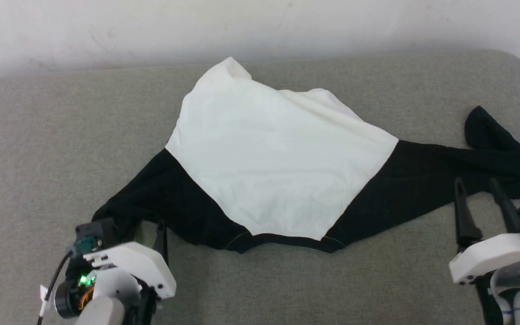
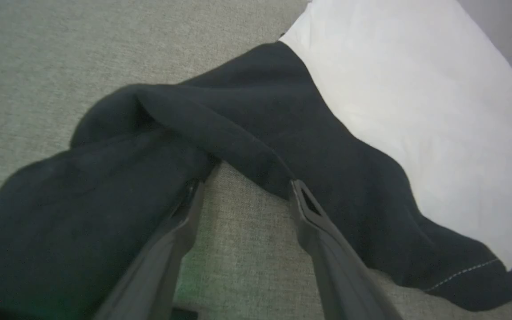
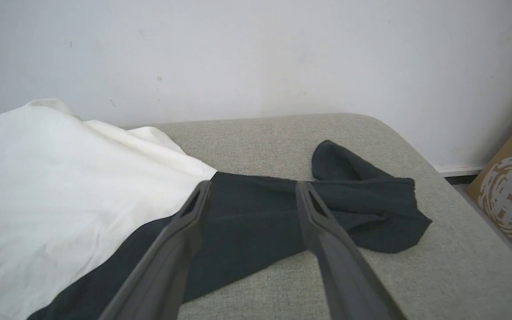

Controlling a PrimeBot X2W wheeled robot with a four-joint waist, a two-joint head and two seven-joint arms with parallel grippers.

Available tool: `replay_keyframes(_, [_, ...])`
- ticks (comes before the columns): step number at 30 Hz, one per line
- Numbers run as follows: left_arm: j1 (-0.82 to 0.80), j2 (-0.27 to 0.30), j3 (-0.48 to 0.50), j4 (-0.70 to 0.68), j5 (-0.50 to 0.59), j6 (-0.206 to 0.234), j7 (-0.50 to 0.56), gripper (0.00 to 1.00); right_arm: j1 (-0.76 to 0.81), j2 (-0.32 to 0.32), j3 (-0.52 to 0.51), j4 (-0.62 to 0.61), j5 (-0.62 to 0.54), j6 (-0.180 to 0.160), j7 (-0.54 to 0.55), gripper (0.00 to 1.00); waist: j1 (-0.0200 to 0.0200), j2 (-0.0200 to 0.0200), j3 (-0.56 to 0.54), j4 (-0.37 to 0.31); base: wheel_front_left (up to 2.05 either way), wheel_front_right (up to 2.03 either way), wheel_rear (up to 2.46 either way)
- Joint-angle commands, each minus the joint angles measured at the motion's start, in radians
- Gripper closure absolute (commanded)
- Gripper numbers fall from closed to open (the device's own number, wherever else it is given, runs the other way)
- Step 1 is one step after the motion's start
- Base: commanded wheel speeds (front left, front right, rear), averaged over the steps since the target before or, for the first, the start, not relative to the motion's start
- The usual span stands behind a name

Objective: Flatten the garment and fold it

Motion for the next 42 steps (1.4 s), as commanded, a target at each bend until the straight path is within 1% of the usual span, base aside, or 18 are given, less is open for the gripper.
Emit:
replay_keyframes(1, [-0.033,0.007,0.003,0.016,-0.003,0.004,0.012,0.0,0.026,0.003,0.026,-0.021,0.034,-0.002,0.007,0.0,0.0,0.0,0.011,-0.015,0.0,0.0,0.0])
replay_keyframes(4, [-0.058,0.022,-0.002,0.044,0.001,0.012,0.052,0.0,0.049,0.003,0.065,-0.04,0.076,-0.002,0.016,0.0,0.0,0.0,0.02,-0.03,0.0,0.0,0.0])
replay_keyframes(6, [-0.075,0.03,-0.004,0.056,-0.002,0.007,0.069,0.0,0.053,0.003,0.089,-0.047,0.097,-0.002,0.021,0.0,0.0,0.0,0.029,-0.038,0.0,0.0,0.0])
replay_keyframes(9, [-0.091,0.036,-0.005,0.069,-0.01,0.004,0.094,0.0,0.053,0.004,0.113,-0.051,0.104,-0.002,0.024,0.0,0.0,0.0,0.037,-0.049,0.0,0.0,0.0])
replay_keyframes(15, [-0.11,0.042,0.002,0.098,-0.02,0.018,0.123,0.0,0.047,0.004,0.129,-0.053,0.117,-0.002,0.028,0.0,0.0,0.0,0.054,-0.061,0.0,0.0,0.0])
replay_keyframes(16, [-0.111,0.043,0.001,0.104,-0.021,0.02,0.13,0.22,0.045,0.004,0.131,-0.053,0.119,-0.002,0.029,0.0,0.0,0.0,0.055,-0.062,0.0,0.0,0.0])
replay_keyframes(17, [-0.111,0.046,-0.001,0.11,-0.018,0.022,0.134,0.64,0.044,0.004,0.133,-0.052,0.121,-0.002,0.029,0.0,0.0,0.0,0.055,-0.063,0.0,0.0,0.0])
replay_keyframes(18, [-0.112,0.048,-0.003,0.115,-0.017,0.023,0.137,1.0,0.044,0.004,0.134,-0.052,0.123,-0.002,0.031,0.0,0.0,0.0,0.055,-0.063,0.0,0.0,0.0])
replay_keyframes(23, [-0.096,0.045,-0.004,0.107,-0.023,0.025,0.128,1.0,0.043,0.004,0.134,-0.051,0.126,-0.002,0.046,0.0,0.0,0.0,0.05,-0.056,0.0,0.0,0.0])
replay_keyframes(27, [-0.074,0.042,0.009,0.084,-0.031,0.031,0.099,1.0,0.028,0.004,0.102,-0.035,0.123,-0.002,0.076,0.0,0.0,0.0,0.047,-0.041,0.0,0.0,0.0])
replay_keyframes(30, [-0.055,0.04,0.015,0.059,-0.034,0.035,0.08,1.0,0.003,0.004,0.072,0.01,0.154,-0.002,0.144,0.0,0.0,0.0,0.049,-0.025,0.0,0.0,0.0])
replay_keyframes(32, [-0.048,0.041,0.014,0.048,-0.032,0.035,0.073,1.0,-0.02,0.004,0.047,0.054,0.189,-0.002,0.209,0.0,0.0,0.0,0.052,-0.012,0.0,0.0,0.0])
replay_keyframes(35, [-0.051,0.046,0.012,0.044,-0.033,0.026,0.063,1.0,-0.068,0.004,0.017,0.116,0.215,-0.002,0.302,0.0,0.0,0.0,0.058,0.007,0.0,0.0,0.0])
replay_keyframes(40, [-0.071,0.039,-0.003,0.037,-0.034,0.004,0.044,1.0,-0.147,0.004,-0.044,0.213,0.202,-0.002,0.424,0.0,0.0,0.0,0.071,0.037,0.0,0.0,0.0])
replay_keyframes(42, [-0.078,0.034,-0.01,0.037,-0.034,-0.002,0.041,1.0,-0.178,0.004,-0.064,0.242,0.19,-0.002,0.451,0.0,0.0,0.0,0.076,0.047,0.0,0.0,0.0])
